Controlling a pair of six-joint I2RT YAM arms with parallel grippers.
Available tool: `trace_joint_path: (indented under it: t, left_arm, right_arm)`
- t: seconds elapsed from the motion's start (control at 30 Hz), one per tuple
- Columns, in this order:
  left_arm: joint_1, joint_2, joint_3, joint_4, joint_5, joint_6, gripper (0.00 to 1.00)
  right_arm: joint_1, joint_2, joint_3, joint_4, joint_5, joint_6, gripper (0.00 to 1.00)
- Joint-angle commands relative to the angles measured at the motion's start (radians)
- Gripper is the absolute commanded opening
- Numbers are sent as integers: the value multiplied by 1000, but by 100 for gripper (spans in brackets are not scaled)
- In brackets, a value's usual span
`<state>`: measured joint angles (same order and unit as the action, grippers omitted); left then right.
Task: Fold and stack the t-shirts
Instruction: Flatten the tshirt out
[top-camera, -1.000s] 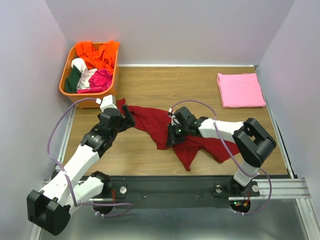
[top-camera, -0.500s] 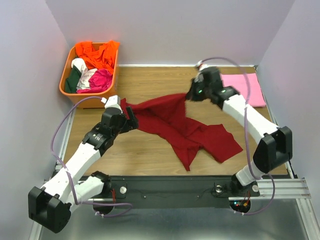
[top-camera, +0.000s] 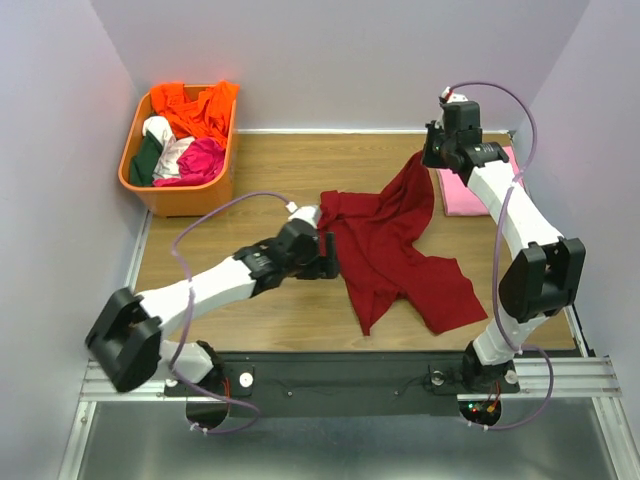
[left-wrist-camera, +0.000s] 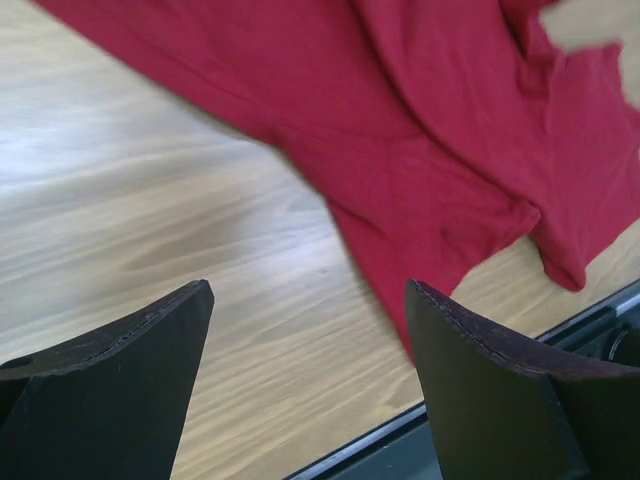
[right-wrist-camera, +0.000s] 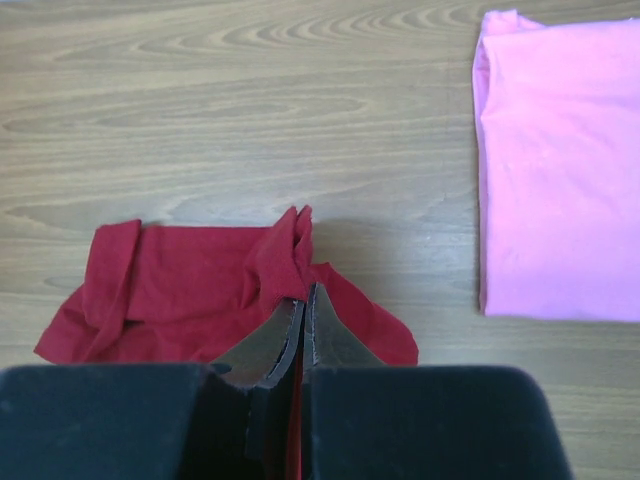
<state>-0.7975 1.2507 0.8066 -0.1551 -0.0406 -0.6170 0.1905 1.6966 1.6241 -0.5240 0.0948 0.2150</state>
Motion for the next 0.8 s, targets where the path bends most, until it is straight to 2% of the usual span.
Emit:
trace_joint_path:
  t: [0.0,0.23,0.33,0.43,0.53,0.57,0.6,0.67,0.7,0.73,0.77]
  left_arm:
    - [-80,142,106,51,10,-50,89]
    - [-221,416,273,-3,11,-53,87]
    - [-255,467,310,-37,15,-52,84]
    - [-287,518,344,-63,10,-50,79]
    - [-308,585,379,-116,-5,-33,70]
    - [-307,595,385,-130,-10,-29,65]
    - [-307,601,390,-144,-21,-29,50]
    - [-302,602,390,-184,-80,-18,29]
    - [-296,598,385,-199,-102,-10,10]
    - [-266,575,372,-231,-149,-3,3]
    - [-244,557,359,-250,-178,3,0]
  right_arm:
    - [6,-6,26,-1,-17,-32,1]
    - [4,-26,-9,1,-17,-35,1]
    - [4,-32,-12,1,-18,-37,1]
    - [0,-34,-10,1,-17,-37,1]
    - [-5,-34,-10,1,-21,-37,1]
    - [-5,-34,-10,1,-21,-36,1]
    - [-6,-38,-12,1,-21,-35,1]
    - [-11,-44,-21,1,-21,-37,1]
    - [-16,-52,-23,-1,-18,-39,1]
    - [-20,-57,-27,1,-18,-40,1]
    - [-25,-61,-35,1,-17,-42,1]
